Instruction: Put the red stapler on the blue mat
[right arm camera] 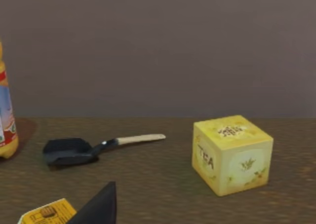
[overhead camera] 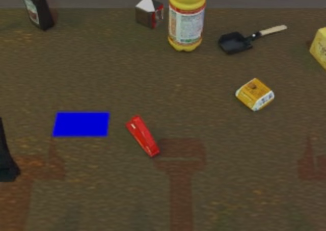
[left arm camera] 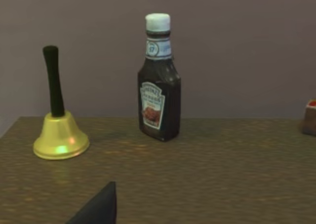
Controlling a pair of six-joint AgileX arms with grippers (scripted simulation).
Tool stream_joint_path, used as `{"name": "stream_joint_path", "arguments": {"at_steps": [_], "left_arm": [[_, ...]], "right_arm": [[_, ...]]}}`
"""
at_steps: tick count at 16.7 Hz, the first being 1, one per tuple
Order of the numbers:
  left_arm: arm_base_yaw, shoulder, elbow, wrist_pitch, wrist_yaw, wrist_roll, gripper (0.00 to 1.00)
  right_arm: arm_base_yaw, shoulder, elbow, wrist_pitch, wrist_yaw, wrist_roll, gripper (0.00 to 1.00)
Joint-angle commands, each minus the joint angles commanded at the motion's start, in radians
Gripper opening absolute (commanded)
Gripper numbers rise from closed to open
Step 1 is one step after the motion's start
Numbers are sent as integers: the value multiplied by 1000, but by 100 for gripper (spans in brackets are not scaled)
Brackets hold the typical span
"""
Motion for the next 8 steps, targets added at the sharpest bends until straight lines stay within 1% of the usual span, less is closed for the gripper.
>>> {"name": "stream_joint_path", "arguments": {"at_steps": [4, 8], "left_arm": [[-12, 30, 30, -24, 1, -21, 100], [-70, 215, 217, -160, 3, -139, 100]], "right_arm": [[0, 0, 0, 0, 0, 0, 100], [0, 0, 0, 0, 0, 0, 100]]}}
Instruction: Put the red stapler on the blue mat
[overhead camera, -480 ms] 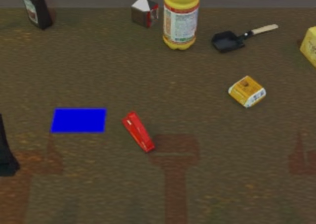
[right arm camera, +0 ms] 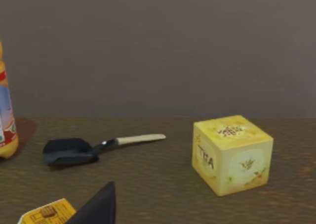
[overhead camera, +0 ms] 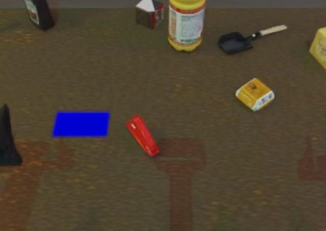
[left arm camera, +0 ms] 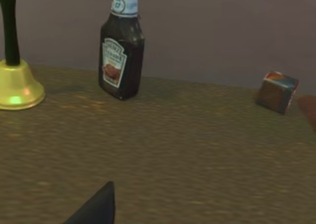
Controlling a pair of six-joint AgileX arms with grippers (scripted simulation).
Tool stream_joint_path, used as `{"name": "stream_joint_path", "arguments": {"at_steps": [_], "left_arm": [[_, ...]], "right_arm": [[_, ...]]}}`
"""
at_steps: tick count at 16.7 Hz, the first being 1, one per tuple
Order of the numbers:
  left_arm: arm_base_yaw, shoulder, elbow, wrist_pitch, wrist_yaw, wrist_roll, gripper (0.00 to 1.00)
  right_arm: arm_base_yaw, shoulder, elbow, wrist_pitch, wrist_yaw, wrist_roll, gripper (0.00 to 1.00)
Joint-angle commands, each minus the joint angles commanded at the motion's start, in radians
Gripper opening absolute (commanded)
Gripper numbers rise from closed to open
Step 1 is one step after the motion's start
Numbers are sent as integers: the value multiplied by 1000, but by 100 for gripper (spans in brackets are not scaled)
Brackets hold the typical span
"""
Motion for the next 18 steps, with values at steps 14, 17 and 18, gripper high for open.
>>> {"name": "stream_joint_path", "arguments": {"at_steps": [14, 17, 18], "left_arm": [[-339, 1478, 1250, -879, 0, -706, 100], [-399, 1708, 1465, -1025, 1, -830, 100], [-415, 1770, 1528, -1063, 1, -864, 100]], "right_arm": [[0, 0, 0, 0, 0, 0, 100], [0, 0, 0, 0, 0, 0, 100], [0, 0, 0, 0, 0, 0, 100]]}}
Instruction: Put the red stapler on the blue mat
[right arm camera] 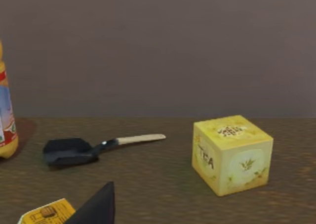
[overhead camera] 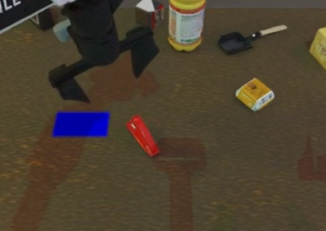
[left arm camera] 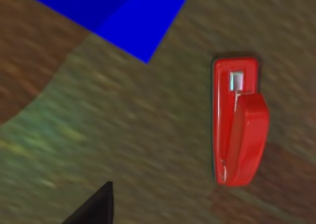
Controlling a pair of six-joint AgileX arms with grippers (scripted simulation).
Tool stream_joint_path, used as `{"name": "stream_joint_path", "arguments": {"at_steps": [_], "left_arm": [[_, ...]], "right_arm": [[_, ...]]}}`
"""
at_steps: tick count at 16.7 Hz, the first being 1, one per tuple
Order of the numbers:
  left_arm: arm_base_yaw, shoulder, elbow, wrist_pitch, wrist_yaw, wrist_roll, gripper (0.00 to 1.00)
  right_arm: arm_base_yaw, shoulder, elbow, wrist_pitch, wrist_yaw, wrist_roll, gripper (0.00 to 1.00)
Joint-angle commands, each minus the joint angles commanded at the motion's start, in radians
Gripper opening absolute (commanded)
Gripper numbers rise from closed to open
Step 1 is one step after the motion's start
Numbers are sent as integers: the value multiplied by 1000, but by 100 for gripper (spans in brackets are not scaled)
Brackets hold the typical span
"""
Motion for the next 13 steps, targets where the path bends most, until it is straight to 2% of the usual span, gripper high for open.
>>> {"name": "stream_joint_path", "arguments": {"at_steps": [5, 13], "left_arm": [[-51, 191, 200, -113, -1, -105, 100], [-50, 202, 191, -99, -1, -107, 100]], "right_arm": [[0, 0, 0, 0, 0, 0, 100], [0, 0, 0, 0, 0, 0, 100]]}}
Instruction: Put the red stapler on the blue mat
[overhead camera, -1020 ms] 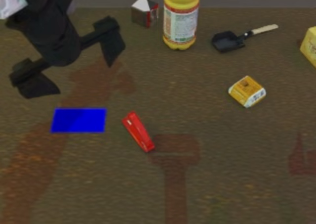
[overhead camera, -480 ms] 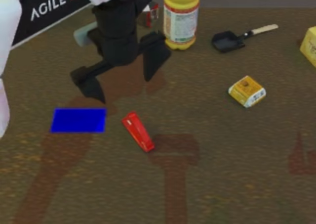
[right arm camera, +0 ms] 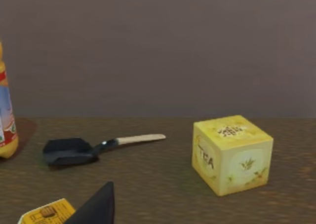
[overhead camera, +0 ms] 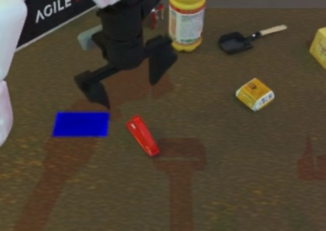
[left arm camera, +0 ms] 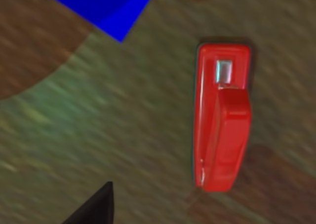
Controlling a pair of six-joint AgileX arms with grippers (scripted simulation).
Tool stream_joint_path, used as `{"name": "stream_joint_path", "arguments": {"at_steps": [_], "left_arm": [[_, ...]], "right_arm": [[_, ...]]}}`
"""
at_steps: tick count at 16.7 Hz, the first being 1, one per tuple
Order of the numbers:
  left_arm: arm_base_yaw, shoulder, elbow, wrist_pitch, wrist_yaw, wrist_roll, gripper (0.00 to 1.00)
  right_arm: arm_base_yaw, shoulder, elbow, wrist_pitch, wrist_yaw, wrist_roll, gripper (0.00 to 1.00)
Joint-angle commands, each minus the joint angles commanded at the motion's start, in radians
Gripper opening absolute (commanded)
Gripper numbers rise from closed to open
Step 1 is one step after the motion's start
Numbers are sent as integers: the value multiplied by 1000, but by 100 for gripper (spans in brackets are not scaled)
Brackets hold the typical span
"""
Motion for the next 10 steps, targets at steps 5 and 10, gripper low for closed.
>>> {"name": "stream_joint_path", "arguments": {"at_steps": [5, 10], "left_arm": [[-1, 40, -157, 207, 0, 1, 100], [-2, 70, -267, 338, 1, 0, 100]], "right_arm": [[0, 0, 0, 0, 0, 0, 100], [0, 0, 0, 0, 0, 0, 100]]}}
